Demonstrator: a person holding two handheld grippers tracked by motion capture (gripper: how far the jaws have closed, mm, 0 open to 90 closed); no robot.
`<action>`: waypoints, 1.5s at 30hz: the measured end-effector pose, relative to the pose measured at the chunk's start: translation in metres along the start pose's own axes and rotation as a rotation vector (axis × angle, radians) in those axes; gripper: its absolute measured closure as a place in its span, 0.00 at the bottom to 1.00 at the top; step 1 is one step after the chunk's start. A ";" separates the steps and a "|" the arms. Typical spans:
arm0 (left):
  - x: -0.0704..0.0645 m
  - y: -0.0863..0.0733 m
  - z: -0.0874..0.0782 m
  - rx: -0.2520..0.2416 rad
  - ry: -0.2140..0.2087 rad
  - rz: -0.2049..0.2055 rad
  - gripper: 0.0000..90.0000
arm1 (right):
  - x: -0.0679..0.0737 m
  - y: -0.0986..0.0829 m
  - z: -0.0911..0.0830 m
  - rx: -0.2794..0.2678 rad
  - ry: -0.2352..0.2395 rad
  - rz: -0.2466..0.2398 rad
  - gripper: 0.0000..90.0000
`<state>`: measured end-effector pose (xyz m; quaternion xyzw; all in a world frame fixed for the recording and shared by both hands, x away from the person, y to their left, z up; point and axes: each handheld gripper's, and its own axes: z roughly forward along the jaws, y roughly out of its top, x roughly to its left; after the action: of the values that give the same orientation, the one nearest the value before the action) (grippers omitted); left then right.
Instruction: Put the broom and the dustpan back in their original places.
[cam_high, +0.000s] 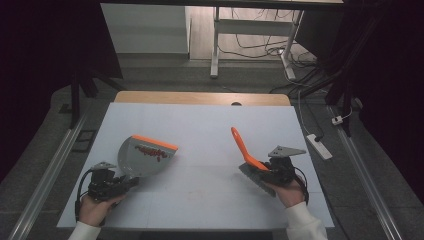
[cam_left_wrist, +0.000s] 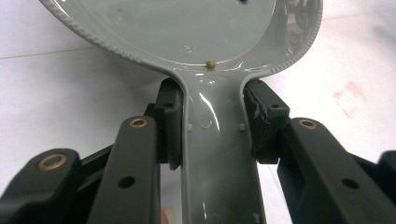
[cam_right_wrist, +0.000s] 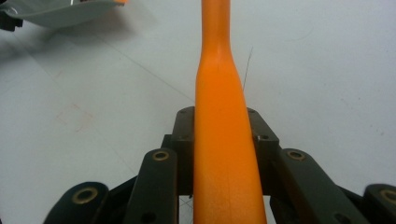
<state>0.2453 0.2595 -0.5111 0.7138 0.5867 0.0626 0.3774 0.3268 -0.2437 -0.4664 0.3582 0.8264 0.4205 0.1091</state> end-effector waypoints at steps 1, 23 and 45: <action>0.001 -0.001 0.001 -0.005 0.006 -0.013 0.68 | 0.000 -0.001 0.000 0.004 0.001 0.000 0.78; -0.005 -0.006 0.019 0.031 0.118 -0.158 0.68 | -0.003 -0.013 0.004 0.057 0.020 0.017 0.77; -0.009 -0.010 0.003 0.020 0.100 -0.028 0.31 | -0.042 -0.028 0.012 0.103 -0.098 0.083 0.57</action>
<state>0.2364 0.2506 -0.5162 0.7051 0.6154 0.0870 0.3414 0.3483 -0.2758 -0.5007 0.4174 0.8251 0.3636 0.1137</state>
